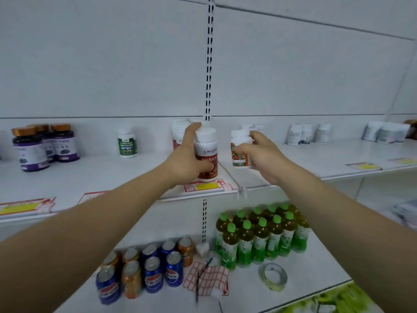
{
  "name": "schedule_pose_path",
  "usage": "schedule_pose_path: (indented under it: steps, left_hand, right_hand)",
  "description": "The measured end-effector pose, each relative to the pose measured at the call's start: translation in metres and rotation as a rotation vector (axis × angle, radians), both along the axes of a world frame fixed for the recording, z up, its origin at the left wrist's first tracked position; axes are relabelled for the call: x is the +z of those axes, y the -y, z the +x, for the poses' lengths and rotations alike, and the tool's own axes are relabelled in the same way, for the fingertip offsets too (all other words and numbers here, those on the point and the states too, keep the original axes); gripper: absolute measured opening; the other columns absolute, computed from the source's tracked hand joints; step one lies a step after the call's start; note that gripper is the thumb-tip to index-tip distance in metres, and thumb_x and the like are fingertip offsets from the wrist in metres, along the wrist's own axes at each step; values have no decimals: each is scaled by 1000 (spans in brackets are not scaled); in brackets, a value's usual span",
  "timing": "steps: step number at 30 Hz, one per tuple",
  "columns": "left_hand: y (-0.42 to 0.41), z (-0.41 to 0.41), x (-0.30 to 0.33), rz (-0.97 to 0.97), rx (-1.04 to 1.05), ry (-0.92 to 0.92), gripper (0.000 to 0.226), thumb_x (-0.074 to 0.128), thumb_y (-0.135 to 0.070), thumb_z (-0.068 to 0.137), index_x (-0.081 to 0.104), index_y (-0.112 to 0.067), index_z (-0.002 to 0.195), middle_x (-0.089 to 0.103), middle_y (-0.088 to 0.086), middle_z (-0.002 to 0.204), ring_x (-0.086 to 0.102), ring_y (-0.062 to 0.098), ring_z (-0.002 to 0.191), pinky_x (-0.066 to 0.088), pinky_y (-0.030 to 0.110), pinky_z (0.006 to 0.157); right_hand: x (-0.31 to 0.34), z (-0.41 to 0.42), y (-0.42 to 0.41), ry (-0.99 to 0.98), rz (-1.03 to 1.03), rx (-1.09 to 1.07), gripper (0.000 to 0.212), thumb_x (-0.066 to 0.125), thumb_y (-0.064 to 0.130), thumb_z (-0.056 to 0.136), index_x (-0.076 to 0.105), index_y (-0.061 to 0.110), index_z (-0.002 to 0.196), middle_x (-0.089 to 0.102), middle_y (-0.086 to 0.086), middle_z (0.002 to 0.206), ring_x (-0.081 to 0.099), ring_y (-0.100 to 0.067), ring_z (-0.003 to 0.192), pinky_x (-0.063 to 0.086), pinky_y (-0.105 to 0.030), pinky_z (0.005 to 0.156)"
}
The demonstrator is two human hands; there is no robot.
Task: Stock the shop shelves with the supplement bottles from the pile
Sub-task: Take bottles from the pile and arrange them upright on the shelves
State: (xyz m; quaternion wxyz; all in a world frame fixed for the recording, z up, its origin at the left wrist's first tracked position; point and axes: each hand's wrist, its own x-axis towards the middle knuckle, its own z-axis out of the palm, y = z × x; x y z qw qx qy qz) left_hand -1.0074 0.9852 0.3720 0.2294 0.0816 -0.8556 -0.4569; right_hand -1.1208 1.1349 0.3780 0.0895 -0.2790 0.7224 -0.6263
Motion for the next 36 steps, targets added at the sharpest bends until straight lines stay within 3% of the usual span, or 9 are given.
schedule_pose_path:
  steps: [3, 5, 8, 12, 16, 19, 23, 29, 36]
  left_hand:
    - [-5, -17, -4, -141, 27, -37, 87, 71, -5, 78, 18, -35, 141, 49, -2, 109, 57, 11, 90, 44, 21, 75]
    - [-5, -26, -5, -250, 75, -44, 83, 74, -12, 76, 23, -34, 138, 51, -4, 108, 57, 12, 90, 43, 23, 78]
    - [2, -33, -5, -531, 209, -80, 82, 79, -28, 71, 30, -29, 137, 54, -1, 120, 52, 18, 105, 45, 34, 92]
    - [15, -45, -4, -798, 392, -82, 86, 80, -39, 68, 35, -19, 138, 45, 4, 135, 40, 24, 125, 30, 41, 109]
    - [25, -57, -5, -852, 533, 19, 90, 76, -46, 70, 28, -22, 142, 34, 5, 145, 23, 26, 139, 17, 50, 116]
    - [28, -63, -5, -849, 584, 62, 93, 76, -46, 72, 24, -24, 146, 19, 4, 154, 5, 24, 145, 8, 49, 117]
    - [24, -72, -7, -807, 644, 87, 93, 76, -41, 73, 22, -26, 147, 14, 5, 156, 0, 24, 145, 8, 44, 117]
    - [20, -83, -8, -845, 780, 105, 91, 76, -43, 72, 27, -15, 143, 22, 7, 153, 3, 26, 145, 7, 44, 118]
    - [24, -80, -8, -850, 750, 112, 92, 75, -44, 72, 26, -12, 143, 25, 9, 151, 4, 25, 145, 8, 41, 117]
  right_hand:
    - [-2, -21, 1, -70, 84, 7, 37, 68, 14, 80, 51, 22, 113, 62, 0, 102, 62, -17, 90, 52, -33, 75]
    - [-4, -32, 1, -86, 114, 12, 37, 67, 14, 82, 48, 22, 113, 59, 6, 95, 58, -9, 83, 48, -26, 67]
    - [-8, -47, 2, -95, 152, 21, 38, 69, 15, 82, 47, 21, 112, 57, 10, 93, 56, -5, 82, 46, -23, 66]
    - [-16, -63, 8, -152, 221, 80, 42, 70, 17, 80, 44, 26, 113, 56, 8, 100, 57, -9, 91, 45, -27, 79]
    - [-21, -77, 15, -256, 252, 158, 48, 70, 20, 81, 39, 31, 115, 56, 8, 104, 57, -13, 96, 47, -30, 85]
    - [-22, -88, 19, -293, 257, 201, 49, 70, 22, 81, 38, 31, 116, 57, 6, 107, 57, -14, 96, 46, -29, 80]
    - [-21, -96, 19, -321, 276, 265, 51, 68, 24, 82, 40, 25, 125, 57, 3, 110, 57, -17, 97, 45, -28, 77]
    - [-20, -103, 18, -348, 283, 300, 54, 69, 27, 82, 40, 23, 127, 56, 3, 112, 55, -19, 100, 42, -28, 80]
    - [-17, -102, 19, -340, 308, 286, 52, 70, 27, 81, 42, 21, 124, 55, 3, 110, 55, -19, 99, 43, -29, 78]
